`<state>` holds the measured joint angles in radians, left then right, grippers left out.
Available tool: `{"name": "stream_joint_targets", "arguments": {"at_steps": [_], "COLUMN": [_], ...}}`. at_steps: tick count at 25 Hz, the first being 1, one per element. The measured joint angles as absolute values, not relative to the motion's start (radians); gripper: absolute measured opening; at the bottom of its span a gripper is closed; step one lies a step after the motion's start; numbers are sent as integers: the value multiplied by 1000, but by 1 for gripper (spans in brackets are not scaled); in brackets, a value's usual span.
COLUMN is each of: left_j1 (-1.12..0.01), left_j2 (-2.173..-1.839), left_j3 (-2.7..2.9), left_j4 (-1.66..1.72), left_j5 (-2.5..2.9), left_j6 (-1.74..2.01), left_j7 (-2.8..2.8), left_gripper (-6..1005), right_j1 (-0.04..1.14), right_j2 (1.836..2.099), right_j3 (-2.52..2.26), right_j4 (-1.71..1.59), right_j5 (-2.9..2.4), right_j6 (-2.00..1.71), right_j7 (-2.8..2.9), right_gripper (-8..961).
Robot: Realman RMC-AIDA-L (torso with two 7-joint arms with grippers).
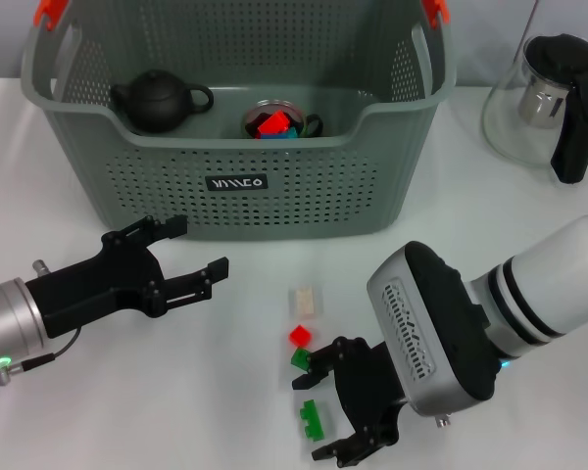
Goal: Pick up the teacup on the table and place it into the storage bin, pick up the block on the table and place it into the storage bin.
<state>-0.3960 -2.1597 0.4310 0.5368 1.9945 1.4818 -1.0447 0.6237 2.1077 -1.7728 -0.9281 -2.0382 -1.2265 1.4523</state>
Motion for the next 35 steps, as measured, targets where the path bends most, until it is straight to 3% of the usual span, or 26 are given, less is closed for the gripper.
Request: {"name": "stream_joint_targets", "arguments": {"at_steps": [9,14,28,35], "left_j1": [-394,-394,-395,-398], "left_j2": [-2160,-2160,-2160,-2159], "left_j3": [431,431,431,431], "left_j4": [537,537,537,537], "left_j5": [1994,1994,1994,1994], "left_j6": [1482,1482,1482,1475], "left_j7": [-1045,-1045,-1045,-1045], "left_gripper": [875,875,874,874], "right_j1": [629,629,641,579], "right_j2": [2108,2108,2099,2098], "right_j3": [-1801,-1801,-1749,-1405], "right_j4": [-923,-924,-967,-1277], "right_j5": [-2038,-2038,-2019,-2018], "right_j6": [-1209,-1209,-1286,-1624], "right_j7": [1454,1454,1546,1692], "right_gripper": [733,493,445,444]}}
